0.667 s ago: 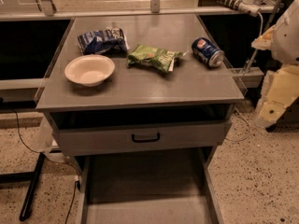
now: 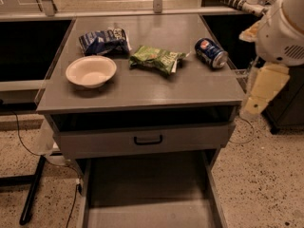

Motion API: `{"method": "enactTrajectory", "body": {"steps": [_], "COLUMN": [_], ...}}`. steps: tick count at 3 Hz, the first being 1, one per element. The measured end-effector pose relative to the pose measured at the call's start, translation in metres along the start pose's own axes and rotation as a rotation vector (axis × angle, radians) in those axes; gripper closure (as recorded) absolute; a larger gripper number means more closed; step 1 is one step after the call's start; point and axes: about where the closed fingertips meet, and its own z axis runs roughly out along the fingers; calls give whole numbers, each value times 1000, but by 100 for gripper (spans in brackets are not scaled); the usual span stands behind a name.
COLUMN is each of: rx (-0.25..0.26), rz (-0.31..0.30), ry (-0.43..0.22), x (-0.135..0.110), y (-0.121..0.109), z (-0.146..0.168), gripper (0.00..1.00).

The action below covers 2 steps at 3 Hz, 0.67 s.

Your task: Place green jalapeno chip bag into middle drawer

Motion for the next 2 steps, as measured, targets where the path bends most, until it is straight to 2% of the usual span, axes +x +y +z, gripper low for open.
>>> {"method": "enactTrajectory", "body": {"steps": [1, 2], "rx": [87, 137], "rz": [-64, -95], "ry": [-98, -214], "x": [-23, -43], "y": [-35, -71], "z": [19, 34], "gripper": [0, 0]}}
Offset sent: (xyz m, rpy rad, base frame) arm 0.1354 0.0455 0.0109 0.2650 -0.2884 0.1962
